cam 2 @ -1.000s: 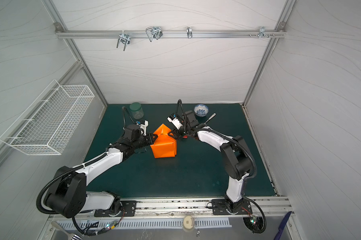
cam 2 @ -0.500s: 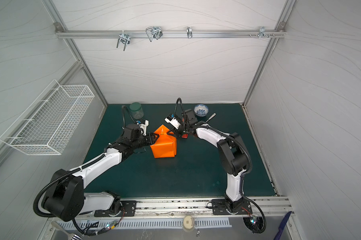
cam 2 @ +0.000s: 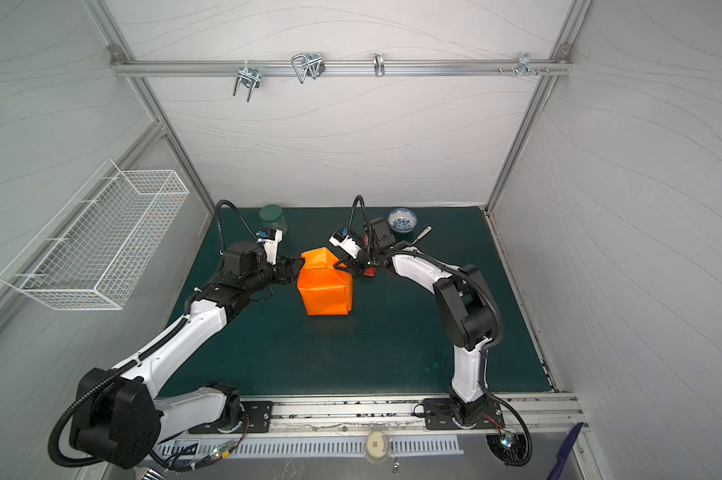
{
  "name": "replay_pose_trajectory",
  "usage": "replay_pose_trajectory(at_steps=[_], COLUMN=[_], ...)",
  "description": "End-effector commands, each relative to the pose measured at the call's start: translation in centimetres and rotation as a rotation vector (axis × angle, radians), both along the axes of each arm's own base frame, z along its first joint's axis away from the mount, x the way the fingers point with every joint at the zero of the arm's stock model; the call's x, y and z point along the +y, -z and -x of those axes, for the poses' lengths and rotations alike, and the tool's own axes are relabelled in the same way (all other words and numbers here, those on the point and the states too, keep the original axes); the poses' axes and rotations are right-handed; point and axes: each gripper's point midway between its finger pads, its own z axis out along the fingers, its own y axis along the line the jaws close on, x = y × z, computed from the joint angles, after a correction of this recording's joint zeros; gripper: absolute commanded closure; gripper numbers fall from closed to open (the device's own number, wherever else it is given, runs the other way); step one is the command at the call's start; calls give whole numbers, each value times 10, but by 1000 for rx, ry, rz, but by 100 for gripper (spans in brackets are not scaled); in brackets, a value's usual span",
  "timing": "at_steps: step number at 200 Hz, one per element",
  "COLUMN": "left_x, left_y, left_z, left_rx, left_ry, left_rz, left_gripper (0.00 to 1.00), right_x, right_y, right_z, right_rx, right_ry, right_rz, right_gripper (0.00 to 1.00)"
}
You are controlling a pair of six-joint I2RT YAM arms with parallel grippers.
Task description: Wrap the gift box in paper
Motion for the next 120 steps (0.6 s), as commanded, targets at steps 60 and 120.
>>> replay_pose_trajectory(at_steps=[60, 120], left_x=[14, 9], left_y=[-36, 2], left_z=[5, -8], left_rx=[-172, -12], left_ry=[19, 113], left_rz=[116, 117], left_gripper=[32, 45], right_x=[-7, -8], right_y=[19, 18], right_z=[2, 1], right_rx=[26, 22], right_ry=[-10, -5], right_rz=[51, 49], right_gripper=[90, 90])
